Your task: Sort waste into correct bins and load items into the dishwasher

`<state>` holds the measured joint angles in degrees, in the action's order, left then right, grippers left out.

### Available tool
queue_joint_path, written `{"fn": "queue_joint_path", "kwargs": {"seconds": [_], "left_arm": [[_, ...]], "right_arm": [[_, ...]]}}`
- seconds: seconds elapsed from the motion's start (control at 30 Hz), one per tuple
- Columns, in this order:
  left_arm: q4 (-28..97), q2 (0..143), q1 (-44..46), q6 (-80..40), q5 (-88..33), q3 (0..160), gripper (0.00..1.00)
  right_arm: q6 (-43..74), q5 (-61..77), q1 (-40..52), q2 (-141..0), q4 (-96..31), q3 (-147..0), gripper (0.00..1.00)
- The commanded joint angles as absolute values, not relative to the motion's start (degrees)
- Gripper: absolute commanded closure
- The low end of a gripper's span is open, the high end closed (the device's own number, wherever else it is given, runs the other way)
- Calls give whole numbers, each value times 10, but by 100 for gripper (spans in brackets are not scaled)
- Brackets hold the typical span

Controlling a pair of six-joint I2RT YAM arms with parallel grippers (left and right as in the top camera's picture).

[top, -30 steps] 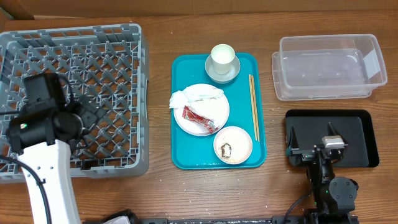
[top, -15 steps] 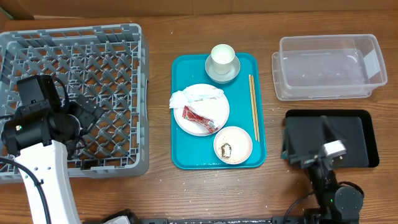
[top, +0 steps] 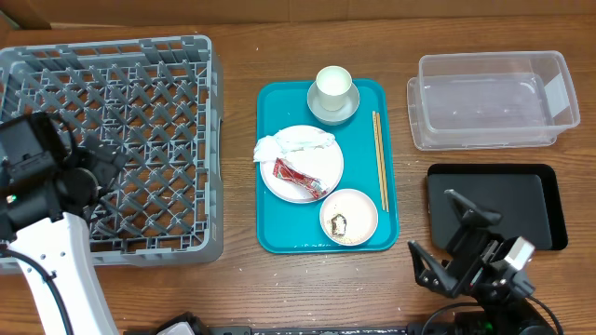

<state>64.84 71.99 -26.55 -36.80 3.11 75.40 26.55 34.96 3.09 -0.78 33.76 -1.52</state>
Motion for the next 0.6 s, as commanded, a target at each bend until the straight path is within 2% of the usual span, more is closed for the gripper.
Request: {"fn": "queue_joint_path", "kwargs": {"seconds": [0.0, 0.1, 0.3, 0.43, 0.57], "left_arm": [[648, 712, -308, -377, 62, 767, 0], [659, 713, -346, -378, 58, 767, 0], [689, 713, -382, -377, 35, 767, 0], [688, 713, -382, -377, 35, 767, 0], [688, 713, -382, -377, 35, 767, 0]], "right_arm": [[315, 296, 33, -38, 330, -84, 0], [289, 326, 33, -110, 279, -164, 0], [201, 484, 33, -318, 123, -380, 0], [168, 545, 34, -462, -75, -556, 0], [50, 523, 68, -580, -326, -705, 0]]}}
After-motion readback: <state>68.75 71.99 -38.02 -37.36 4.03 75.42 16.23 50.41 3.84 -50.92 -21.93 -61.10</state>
